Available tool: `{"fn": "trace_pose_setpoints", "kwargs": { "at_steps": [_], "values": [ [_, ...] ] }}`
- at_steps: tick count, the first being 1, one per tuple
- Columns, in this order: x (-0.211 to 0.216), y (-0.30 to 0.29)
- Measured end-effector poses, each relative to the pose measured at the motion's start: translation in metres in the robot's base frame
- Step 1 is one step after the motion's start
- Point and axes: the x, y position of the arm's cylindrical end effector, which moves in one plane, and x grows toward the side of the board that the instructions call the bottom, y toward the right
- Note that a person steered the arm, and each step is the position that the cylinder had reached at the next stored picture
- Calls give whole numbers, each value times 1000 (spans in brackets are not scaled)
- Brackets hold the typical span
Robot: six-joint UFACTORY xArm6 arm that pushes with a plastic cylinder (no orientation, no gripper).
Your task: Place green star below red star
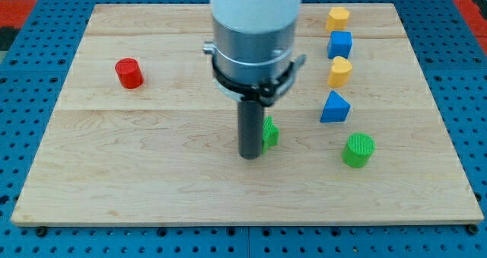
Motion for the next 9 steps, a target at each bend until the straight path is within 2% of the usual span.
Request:
{"fn": "trace_pose_setpoints", "kwargs": {
  "at_steps": [1,2,3,4,7,8,9],
  "values": [
    [-25,-8],
    [13,-30],
    [14,-1],
    [-4,57],
    [-43,18],
    [-44,29],
    [-23,1]
  ]
}}
